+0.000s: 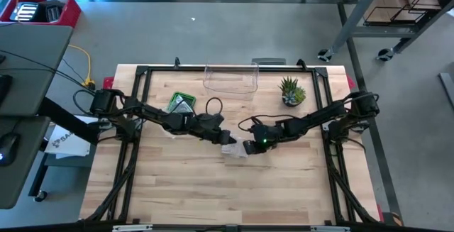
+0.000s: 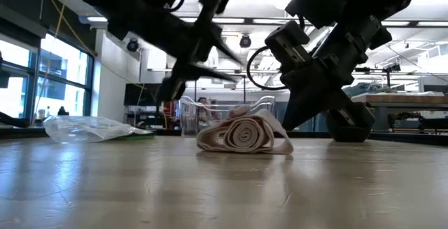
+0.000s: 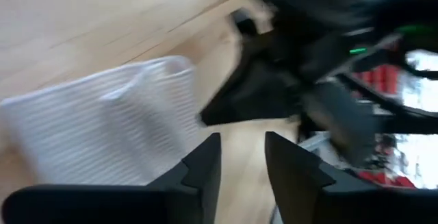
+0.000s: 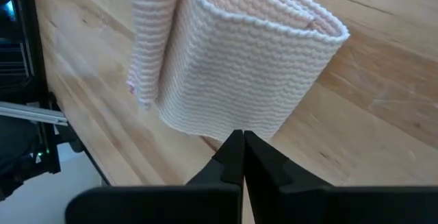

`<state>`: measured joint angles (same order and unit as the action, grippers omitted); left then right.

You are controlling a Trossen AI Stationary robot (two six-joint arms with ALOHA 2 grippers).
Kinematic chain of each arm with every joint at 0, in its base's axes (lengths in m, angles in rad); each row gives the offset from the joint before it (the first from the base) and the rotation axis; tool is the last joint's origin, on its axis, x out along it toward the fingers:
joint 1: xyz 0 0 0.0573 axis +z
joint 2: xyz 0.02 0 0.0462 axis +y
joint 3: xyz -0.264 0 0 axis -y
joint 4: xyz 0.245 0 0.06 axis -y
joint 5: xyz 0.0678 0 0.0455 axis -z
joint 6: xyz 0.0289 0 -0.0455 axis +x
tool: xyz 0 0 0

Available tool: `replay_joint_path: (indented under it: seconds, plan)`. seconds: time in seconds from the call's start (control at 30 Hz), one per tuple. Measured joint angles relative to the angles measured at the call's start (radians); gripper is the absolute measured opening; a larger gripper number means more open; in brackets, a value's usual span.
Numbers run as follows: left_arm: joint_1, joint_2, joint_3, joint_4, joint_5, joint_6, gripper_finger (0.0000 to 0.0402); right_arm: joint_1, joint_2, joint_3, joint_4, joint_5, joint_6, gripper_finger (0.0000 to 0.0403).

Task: Roll bandage
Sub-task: Roll the bandage

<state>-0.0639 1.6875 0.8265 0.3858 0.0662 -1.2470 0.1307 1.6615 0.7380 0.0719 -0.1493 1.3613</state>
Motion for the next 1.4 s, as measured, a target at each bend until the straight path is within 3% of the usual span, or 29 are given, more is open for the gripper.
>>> replay_joint_path:
  seconds: [0.13, 0.23, 0.37, 0.57, 0.67, 0.93, 1.2, 1.4]
  plan:
    - [0.004, -0.003, 0.000, 0.048, 0.008, 0.055, 0.0135, 0.000, 0.000, 0.000, 0.000, 0.001, 0.000, 0.0000]
    - [0.026, -0.031, 0.000, 0.054, 0.070, 0.110, 0.0138, 0.000, -0.003, 0.000, 0.000, 0.002, -0.002, 0.0000]
    - [0.066, -0.109, 0.000, -0.147, 0.127, 0.174, 0.0129, 0.000, -0.048, 0.000, -0.032, 0.028, -0.016, 0.0000]
    - [0.108, -0.256, 0.000, -0.572, 0.015, 0.378, 0.0055, 0.000, -0.130, 0.000, -0.174, 0.058, -0.038, 0.0000]
    - [0.119, -0.253, -0.005, -0.652, 0.012, 0.420, 0.0010, 0.005, -0.135, 0.000, -0.212, 0.060, -0.035, 0.0000]
    - [0.107, -0.080, -0.069, -0.511, 0.083, 0.414, 0.0001, 0.010, -0.136, 0.000, -0.202, 0.070, -0.061, 0.0000]
    - [0.192, -0.041, -0.066, -0.313, -0.058, 0.494, 0.0001, 0.017, -0.136, 0.000, -0.204, 0.028, -0.033, 0.0000]
    - [0.263, 0.065, 0.026, -0.277, 0.061, 0.593, 0.0000, 0.080, -0.097, 0.000, -0.119, 0.038, 0.057, 0.0000]
